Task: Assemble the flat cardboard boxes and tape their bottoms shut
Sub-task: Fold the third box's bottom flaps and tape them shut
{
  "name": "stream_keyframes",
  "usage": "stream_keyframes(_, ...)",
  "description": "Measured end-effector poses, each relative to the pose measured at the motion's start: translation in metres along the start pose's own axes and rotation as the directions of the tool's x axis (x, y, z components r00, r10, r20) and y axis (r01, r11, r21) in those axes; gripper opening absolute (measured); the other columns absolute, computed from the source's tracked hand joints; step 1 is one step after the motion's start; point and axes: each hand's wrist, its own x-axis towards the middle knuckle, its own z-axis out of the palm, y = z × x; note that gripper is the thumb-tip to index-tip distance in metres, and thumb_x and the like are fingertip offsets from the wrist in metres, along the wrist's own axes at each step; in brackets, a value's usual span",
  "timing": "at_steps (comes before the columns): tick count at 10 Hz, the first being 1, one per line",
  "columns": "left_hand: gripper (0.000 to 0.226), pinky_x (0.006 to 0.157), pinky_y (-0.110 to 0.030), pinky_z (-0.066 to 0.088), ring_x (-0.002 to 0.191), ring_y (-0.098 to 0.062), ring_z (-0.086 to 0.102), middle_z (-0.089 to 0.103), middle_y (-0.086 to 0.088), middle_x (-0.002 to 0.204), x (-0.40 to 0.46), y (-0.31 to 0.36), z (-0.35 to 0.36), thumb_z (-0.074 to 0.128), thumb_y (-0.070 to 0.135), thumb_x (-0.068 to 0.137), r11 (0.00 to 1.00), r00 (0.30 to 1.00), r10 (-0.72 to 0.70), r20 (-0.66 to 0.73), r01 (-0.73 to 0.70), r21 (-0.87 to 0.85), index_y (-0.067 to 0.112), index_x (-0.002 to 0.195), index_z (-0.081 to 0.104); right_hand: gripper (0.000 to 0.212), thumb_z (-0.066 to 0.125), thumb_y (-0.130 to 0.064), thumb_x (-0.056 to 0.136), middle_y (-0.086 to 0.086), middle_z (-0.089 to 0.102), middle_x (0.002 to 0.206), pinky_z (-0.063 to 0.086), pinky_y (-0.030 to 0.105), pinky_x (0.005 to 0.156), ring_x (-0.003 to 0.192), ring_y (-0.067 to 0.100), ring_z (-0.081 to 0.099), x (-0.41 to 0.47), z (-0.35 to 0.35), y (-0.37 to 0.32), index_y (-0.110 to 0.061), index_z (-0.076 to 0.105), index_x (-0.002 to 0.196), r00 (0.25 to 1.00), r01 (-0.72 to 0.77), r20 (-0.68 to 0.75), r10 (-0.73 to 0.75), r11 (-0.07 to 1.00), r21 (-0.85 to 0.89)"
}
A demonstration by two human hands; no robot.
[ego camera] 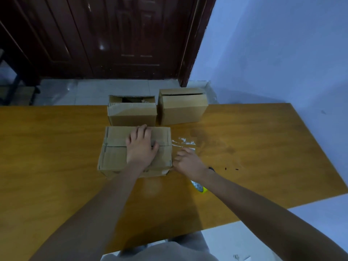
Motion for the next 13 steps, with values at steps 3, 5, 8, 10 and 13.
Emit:
stream_keyframes(3, 0.052, 0.109, -0.044, 0.02, 0.135, -0.026, 0.024, 0.028, -0.003, 0.148, 0.002, 0.0, 0.002, 0.041, 0.043, 0.094, 1.0, 1.0, 0.003, -0.012, -0.002, 0.014, 0.019, 0.139, 0.034, 0.021, 0.082, -0.031, 0.069, -0.001, 0.065, 0.079, 0.049, 0.034, 0.083, 0.082, 0.021, 0.058, 0.001, 0.011, 0.006, -0.014, 0.071, 0.074, 0.991, 0.065, -0.115, -0.073, 0.995, -0.072)
stream_keyframes(5, 0.053, 0.111, -0.044, 0.018, 0.138, -0.026, 0.019, 0.026, -0.003, 0.15, 0.0, -0.002, 0.001, 0.039, 0.043, 0.094, 1.0, 1.0, 0.011, -0.007, -0.011, 0.011, 0.018, 0.14, 0.033, 0.025, 0.079, -0.038, 0.072, -0.001, 0.063, 0.075, 0.043, 0.034, 0.084, 0.08, 0.021, 0.058, 0.006, 0.016, 0.013, -0.015, 0.069, 0.072, 0.982, 0.095, -0.154, -0.106, 0.992, -0.078)
stream_keyframes(8, 0.051, 0.11, -0.044, 0.02, 0.137, -0.025, 0.022, 0.029, -0.002, 0.149, 0.001, -0.002, 0.003, 0.041, 0.044, 0.094, 1.0, 1.0, 0.013, -0.024, -0.013, 0.003, 0.018, 0.138, 0.036, 0.049, 0.034, -0.053, 0.071, -0.012, 0.057, 0.054, 0.03, 0.026, 0.073, 0.061, 0.013, 0.058, 0.02, 0.008, 0.029, -0.023, 0.065, 0.049, 0.996, 0.09, -0.014, -0.09, 0.996, 0.025)
stream_keyframes(10, 0.051, 0.11, -0.044, 0.019, 0.138, -0.024, 0.02, 0.028, -0.002, 0.149, 0.002, -0.001, 0.003, 0.04, 0.043, 0.094, 1.0, 1.0, 0.005, -0.019, -0.004, 0.011, 0.018, 0.138, 0.035, 0.032, 0.054, -0.038, 0.089, 0.01, 0.068, 0.101, 0.036, 0.029, 0.086, 0.103, 0.026, 0.059, 0.036, -0.006, 0.038, -0.009, 0.068, 0.095, 0.951, -0.128, 0.305, 0.046, 0.959, 0.254)
stream_keyframes(13, 0.052, 0.111, -0.045, 0.016, 0.139, -0.025, 0.019, 0.027, -0.003, 0.15, 0.003, -0.002, 0.002, 0.039, 0.044, 0.094, 1.0, 1.0, 0.004, -0.014, -0.004, 0.0, 0.017, 0.139, 0.035, 0.026, 0.061, -0.034, 0.09, 0.004, 0.071, 0.093, 0.052, 0.037, 0.075, 0.087, 0.018, 0.065, -0.003, 0.013, 0.013, -0.01, 0.069, 0.097, 0.939, -0.345, 0.264, 0.223, 0.624, 0.701)
